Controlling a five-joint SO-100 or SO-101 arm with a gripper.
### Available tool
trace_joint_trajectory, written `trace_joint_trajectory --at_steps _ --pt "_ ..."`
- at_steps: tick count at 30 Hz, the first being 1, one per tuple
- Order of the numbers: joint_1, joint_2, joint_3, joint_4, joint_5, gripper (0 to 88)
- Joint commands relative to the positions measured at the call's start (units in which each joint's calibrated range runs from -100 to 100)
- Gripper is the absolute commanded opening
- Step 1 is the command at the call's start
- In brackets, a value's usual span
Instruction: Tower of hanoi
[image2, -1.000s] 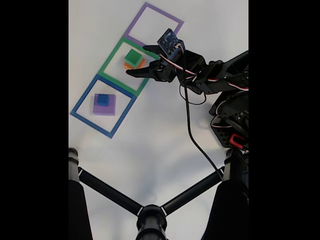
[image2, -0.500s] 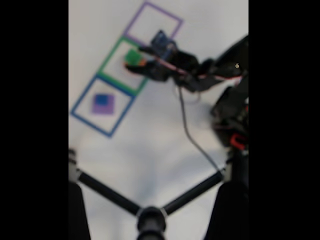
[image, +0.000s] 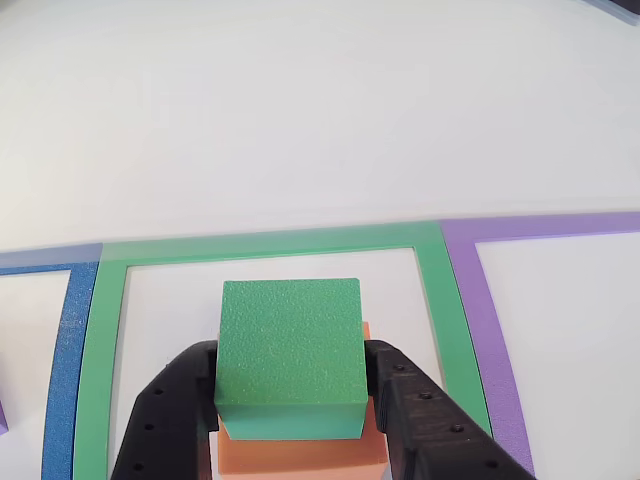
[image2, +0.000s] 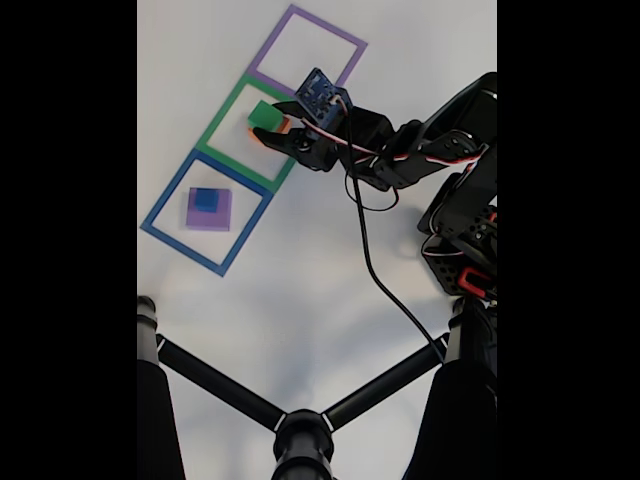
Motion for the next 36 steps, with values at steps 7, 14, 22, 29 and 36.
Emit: trace_joint_trajectory --at_steps 7,14,22,29,36 --pt "-0.1 -22.0 -6.1 24.1 0.2 6.3" --pt "2.9 -41.4 -22.3 69.7 0.2 5.6" --pt "7.2 -39.2 -60.3 115.7 0.2 4.9" --pt "11.7 -31.2 -89.3 139.9 0.2 4.8" --pt "14.6 -28.3 -91.6 140.2 0.2 4.7"
